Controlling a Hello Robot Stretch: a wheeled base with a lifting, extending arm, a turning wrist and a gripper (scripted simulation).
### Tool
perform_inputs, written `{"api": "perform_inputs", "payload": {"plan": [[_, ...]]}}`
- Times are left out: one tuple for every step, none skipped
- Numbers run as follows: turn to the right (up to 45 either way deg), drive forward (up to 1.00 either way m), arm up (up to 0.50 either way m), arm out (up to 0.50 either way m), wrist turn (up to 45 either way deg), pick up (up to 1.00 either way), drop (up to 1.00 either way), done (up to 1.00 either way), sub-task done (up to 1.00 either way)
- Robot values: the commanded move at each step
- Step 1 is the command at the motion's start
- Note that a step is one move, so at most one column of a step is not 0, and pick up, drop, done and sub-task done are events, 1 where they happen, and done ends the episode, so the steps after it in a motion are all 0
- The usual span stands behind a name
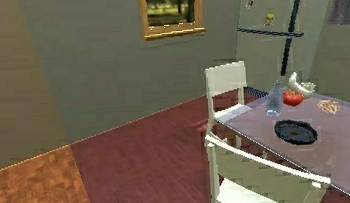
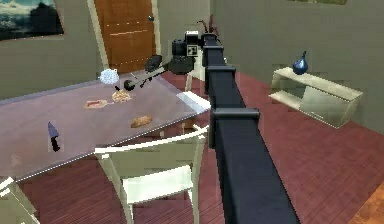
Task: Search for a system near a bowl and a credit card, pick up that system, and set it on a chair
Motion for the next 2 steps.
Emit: {"api": "perform_inputs", "payload": {"plan": [[0.0, 0.0, -0.32, 0.0, 0.0, 0.0, 0.0, 0.0, 0.0], [0.0, 0.0, -0.5, 0.0, 0.0, 0.0, 0.0, 0.0, 0.0]]}}
